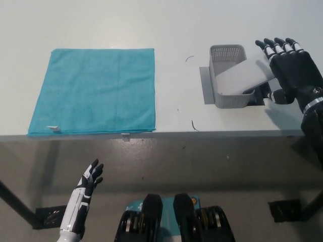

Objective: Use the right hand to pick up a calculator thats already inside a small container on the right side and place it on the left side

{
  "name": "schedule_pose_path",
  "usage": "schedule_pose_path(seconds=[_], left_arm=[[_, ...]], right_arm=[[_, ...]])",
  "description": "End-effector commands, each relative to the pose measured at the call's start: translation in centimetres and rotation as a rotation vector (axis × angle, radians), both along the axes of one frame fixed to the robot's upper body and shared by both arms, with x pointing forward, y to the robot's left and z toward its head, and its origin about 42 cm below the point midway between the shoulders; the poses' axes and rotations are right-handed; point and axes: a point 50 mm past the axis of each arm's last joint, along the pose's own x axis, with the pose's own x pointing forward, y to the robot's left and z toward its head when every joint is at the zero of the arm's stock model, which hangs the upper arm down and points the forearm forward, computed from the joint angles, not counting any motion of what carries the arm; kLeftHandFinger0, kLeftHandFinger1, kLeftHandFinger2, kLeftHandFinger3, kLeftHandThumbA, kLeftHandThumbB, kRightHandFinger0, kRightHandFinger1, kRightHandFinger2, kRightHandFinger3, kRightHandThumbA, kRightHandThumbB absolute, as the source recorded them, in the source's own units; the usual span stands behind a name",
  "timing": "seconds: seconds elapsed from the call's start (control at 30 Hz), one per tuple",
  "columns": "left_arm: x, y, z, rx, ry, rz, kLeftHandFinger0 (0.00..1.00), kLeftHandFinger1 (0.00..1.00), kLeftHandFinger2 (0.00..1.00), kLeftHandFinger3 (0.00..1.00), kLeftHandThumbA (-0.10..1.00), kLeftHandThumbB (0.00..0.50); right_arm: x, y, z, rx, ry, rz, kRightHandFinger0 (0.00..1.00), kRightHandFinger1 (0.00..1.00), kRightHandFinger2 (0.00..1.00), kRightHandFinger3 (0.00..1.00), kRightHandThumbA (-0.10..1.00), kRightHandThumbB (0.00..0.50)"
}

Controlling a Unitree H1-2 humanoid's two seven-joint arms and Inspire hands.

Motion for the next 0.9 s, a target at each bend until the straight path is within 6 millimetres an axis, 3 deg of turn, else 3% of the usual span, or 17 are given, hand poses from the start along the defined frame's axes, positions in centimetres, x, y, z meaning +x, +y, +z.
schedule_pose_path(seconds=[0.0,0.53,0.87], left_arm=[[0.4,0.0,1.3,0.011,-0.062,-0.022,1.0,1.0,1.0,1.0,1.0,0.0],[0.3,-0.1,1.3,0.008,-0.06,-0.018,1.0,1.0,1.0,1.0,1.0,0.0],[0.5,0.1,1.4,0.008,-0.065,-0.019,1.0,1.0,1.0,1.0,1.0,0.0]], right_arm=[[1.0,1.1,3.4,-0.015,-0.119,0.014,1.0,1.0,1.0,1.0,0.9,0.486],[3.4,2.7,2.6,-0.067,-0.065,0.005,1.0,1.0,1.0,1.0,0.96,0.5],[7.1,3.5,2.5,-0.198,-0.086,-0.052,1.0,1.0,1.0,1.0,0.89,0.5]])
